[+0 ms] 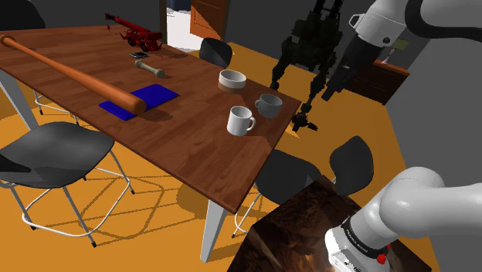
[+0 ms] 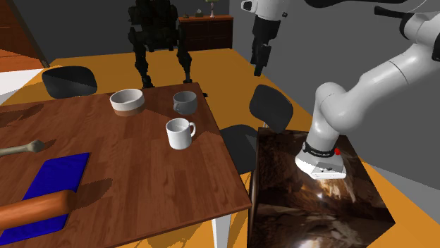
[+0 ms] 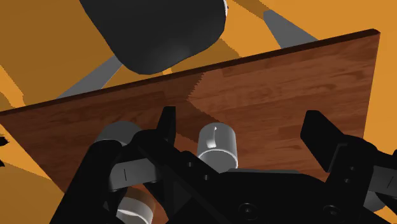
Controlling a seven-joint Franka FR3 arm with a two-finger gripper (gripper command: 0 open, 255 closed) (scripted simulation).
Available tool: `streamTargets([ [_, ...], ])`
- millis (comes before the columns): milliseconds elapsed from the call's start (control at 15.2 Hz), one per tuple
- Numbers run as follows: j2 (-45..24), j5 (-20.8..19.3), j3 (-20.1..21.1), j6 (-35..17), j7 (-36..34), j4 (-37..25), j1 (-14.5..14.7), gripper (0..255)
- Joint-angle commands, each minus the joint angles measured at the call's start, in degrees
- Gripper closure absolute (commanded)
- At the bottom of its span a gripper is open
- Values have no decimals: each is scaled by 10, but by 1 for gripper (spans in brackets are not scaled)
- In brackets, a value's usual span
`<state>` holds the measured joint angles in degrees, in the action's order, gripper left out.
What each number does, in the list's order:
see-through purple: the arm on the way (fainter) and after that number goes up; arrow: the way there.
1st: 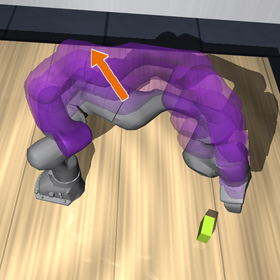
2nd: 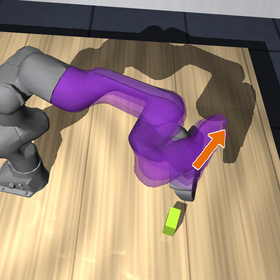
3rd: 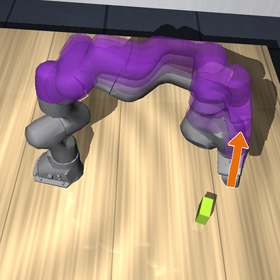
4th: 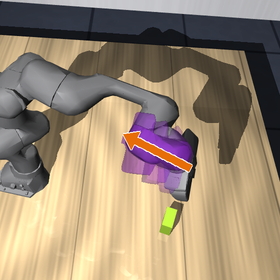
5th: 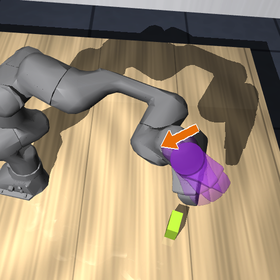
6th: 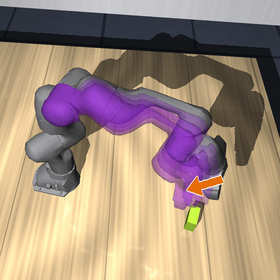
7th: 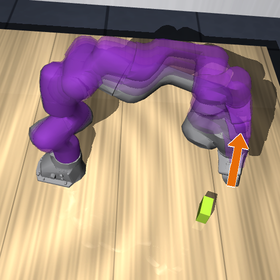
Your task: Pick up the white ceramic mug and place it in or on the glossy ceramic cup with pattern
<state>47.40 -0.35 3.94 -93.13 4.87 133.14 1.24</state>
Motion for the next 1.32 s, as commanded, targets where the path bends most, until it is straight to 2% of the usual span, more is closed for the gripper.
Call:
streamTargets([
  [0, 0, 0, 0, 0, 0, 0, 0, 0],
  [594, -166, 15, 35, -134, -54, -13, -7, 0],
  [1254, -383, 2, 66, -242, -117, -100, -14, 0],
])
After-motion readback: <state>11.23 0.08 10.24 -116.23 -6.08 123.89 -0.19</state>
